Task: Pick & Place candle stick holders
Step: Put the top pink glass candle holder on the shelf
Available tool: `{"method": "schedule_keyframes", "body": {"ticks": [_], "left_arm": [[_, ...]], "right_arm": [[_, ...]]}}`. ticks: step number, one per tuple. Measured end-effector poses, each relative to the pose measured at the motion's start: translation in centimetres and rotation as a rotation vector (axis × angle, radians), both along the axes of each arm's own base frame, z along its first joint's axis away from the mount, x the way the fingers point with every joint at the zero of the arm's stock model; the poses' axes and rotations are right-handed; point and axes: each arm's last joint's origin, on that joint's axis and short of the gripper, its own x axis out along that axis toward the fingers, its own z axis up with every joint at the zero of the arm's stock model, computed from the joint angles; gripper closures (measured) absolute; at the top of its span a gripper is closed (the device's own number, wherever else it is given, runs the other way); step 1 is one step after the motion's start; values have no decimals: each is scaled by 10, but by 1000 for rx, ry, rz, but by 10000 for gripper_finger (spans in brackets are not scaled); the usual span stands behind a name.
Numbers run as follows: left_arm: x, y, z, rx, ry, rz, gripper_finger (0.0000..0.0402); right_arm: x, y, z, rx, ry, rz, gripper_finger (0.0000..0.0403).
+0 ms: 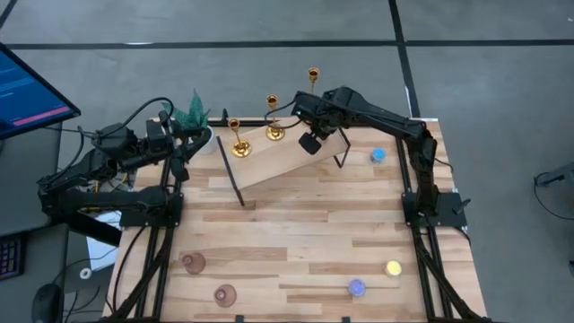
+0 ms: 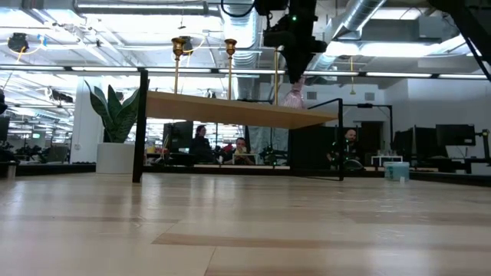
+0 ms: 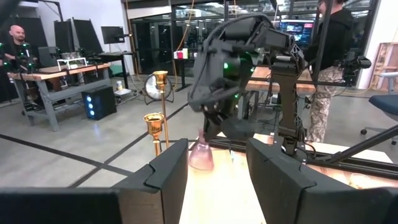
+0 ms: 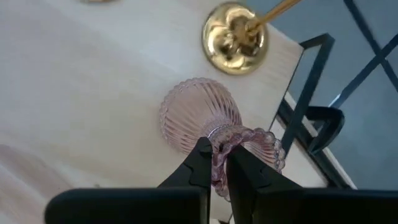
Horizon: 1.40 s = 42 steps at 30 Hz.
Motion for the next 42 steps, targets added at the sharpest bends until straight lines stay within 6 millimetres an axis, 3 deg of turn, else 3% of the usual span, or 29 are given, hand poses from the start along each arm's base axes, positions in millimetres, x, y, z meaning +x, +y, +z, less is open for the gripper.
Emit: {"method": "schedule_keyframes", "body": {"ticks": [18,26,42], "left_arm": [[0,0,1,4,-6,0,238],[0,0,1,4,-7,0,238],[0,0,1,3,-7,0,238]], "right_arm": [[5,2,-6,-21,52,38,386],[5,2,-8,-17,55,43,345],[11,0,-7,-39,-3,44,337]]}}
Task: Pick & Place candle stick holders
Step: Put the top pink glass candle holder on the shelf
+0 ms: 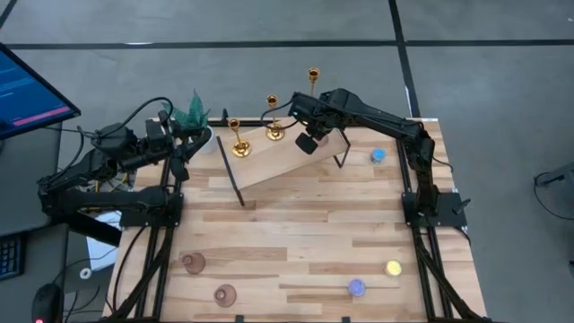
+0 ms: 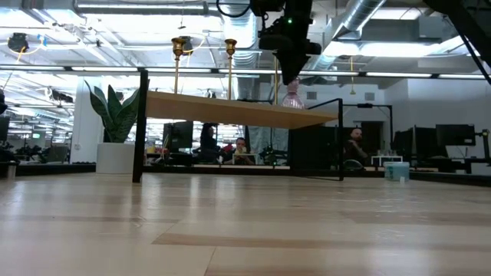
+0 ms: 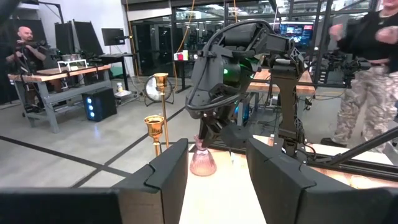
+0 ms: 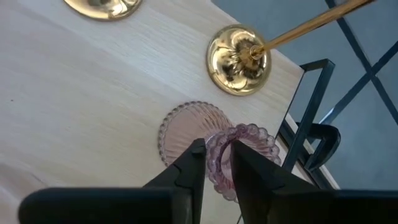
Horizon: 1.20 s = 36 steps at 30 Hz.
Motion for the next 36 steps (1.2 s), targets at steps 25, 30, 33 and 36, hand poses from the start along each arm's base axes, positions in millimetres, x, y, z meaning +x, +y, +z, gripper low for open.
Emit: {"method": "schedule_keyframes", "body": {"ticks": [25,30,33,36], "left_arm": [[0,0,0,-2,-1,0,238],[0,0,0,-2,-1,0,238],[0,0,0,-2,-1,0,238],[0,0,0,-2,-1,0,238]], "right_arm": [[1,-1,2,-58,9,9,169],[-2,0,13,-65,-14,10,159],[-2,2,24,-78,-51,13,151],[-5,5,39,-90,-89,17,148]]}}
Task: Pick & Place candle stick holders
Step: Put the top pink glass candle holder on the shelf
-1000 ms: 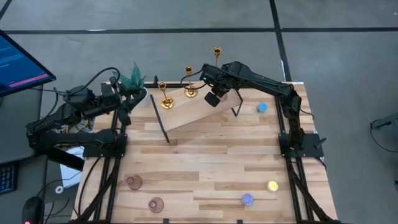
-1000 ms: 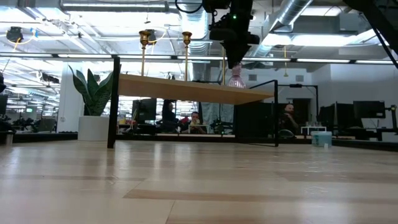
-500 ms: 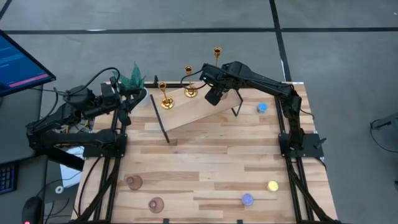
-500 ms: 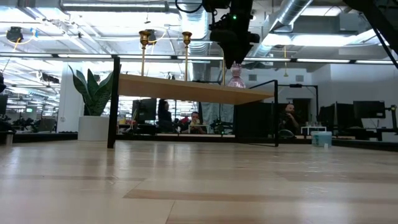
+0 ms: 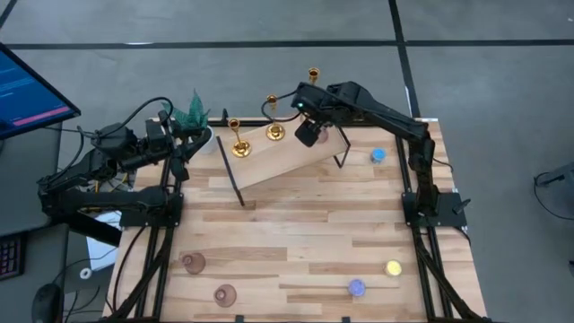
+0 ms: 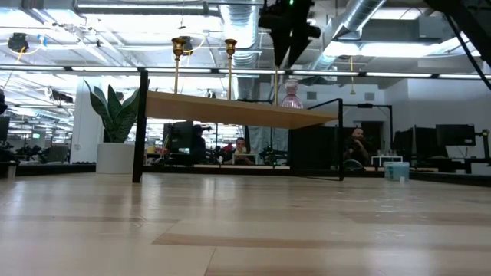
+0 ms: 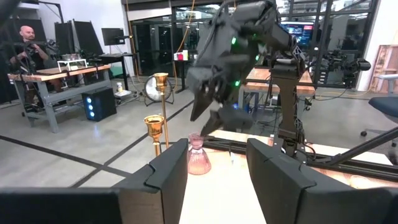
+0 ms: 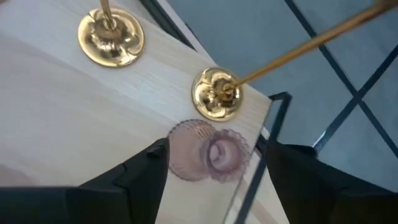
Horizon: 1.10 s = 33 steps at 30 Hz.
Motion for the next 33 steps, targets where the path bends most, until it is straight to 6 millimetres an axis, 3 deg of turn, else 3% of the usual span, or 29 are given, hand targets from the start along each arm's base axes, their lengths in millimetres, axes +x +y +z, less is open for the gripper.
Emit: {"method": "schedule_keyframes", "body": {"ticks": [5,10,17,27,33], "left_arm": [[0,0,0,-5,-2,0,238],[1,-2,-4,-69,18,-72,238],[12,-4,-33,-372,265,-182,238],[34,-15,-84,-793,791,-88,238],[31,-33,-98,-919,1011,-25,238]], "right_arm": [[-15,16,21,2,-28,8,147],[-39,51,50,5,-113,35,147],[-60,97,76,18,-238,109,147],[-67,161,82,56,-306,214,147],[-69,220,74,-24,-317,306,147]]}}
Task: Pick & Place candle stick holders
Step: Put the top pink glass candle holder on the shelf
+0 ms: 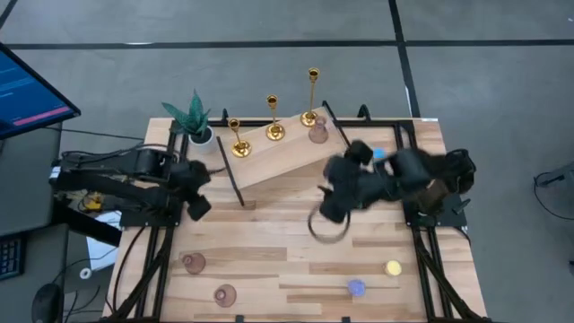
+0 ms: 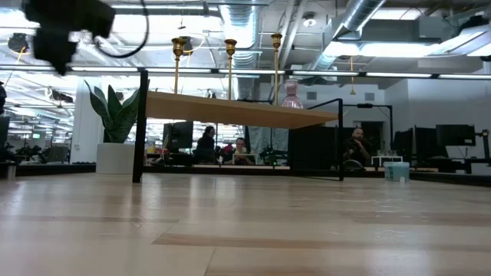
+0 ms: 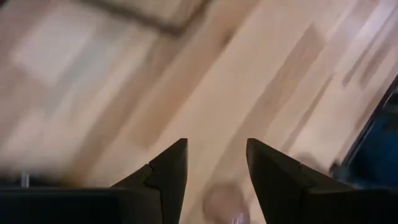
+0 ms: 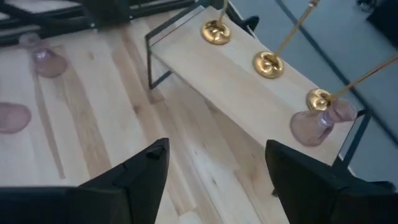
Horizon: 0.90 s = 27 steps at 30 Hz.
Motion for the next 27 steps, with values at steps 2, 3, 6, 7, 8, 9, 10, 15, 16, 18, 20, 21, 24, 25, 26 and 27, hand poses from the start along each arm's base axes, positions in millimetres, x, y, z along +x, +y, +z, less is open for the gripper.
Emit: {"method": "schedule_keyframes", "body": {"ticks": [2,3,6,7,8,9,10,15,16,18,20,21,24,25,26,27], "left_arm": [[-6,-7,-3,-35,79,3,238],[-10,-10,-3,-51,109,9,238],[-18,-19,-3,-84,154,30,238],[-19,-22,-2,-96,155,37,238],[-20,-25,-2,-104,164,45,238],[-20,-29,-3,-109,175,50,238],[-20,-32,-4,-111,189,49,238],[-15,-53,-11,-98,275,23,238],[-13,-58,-13,-88,296,8,238],[-10,-69,-18,-61,337,-32,238],[-7,-79,-24,-25,371,-62,238],[-7,-84,-27,-16,394,-83,238],[-6,-97,-34,8,437,-134,238],[-6,-101,-35,4,451,-146,238],[-7,-104,-36,-2,462,-155,238],[-8,-108,-37,-8,458,-164,238]], "right_arm": [[-3,19,-6,-22,0,17,147],[-6,27,-9,-25,-6,19,147],[-13,47,-17,-20,-33,-1,147],[-14,52,-21,-20,-39,-10,147],[-15,57,-24,-21,-44,-20,147],[-16,62,-29,-27,-49,-32,147],[-16,65,-33,-32,-52,-44,147],[-16,76,-59,-56,-67,-127,147],[-17,78,-64,-72,-72,-139,147],[-18,82,-76,-116,-58,-141,147],[-18,85,-89,-141,-31,-145,147],[-18,85,-93,-147,-20,-147,147],[-21,86,-98,-134,5,-139,147],[-21,86,-97,-131,1,-139,147],[-22,85,-96,-129,-1,-140,147],[-21,85,-96,-127,-2,-140,147]]}}
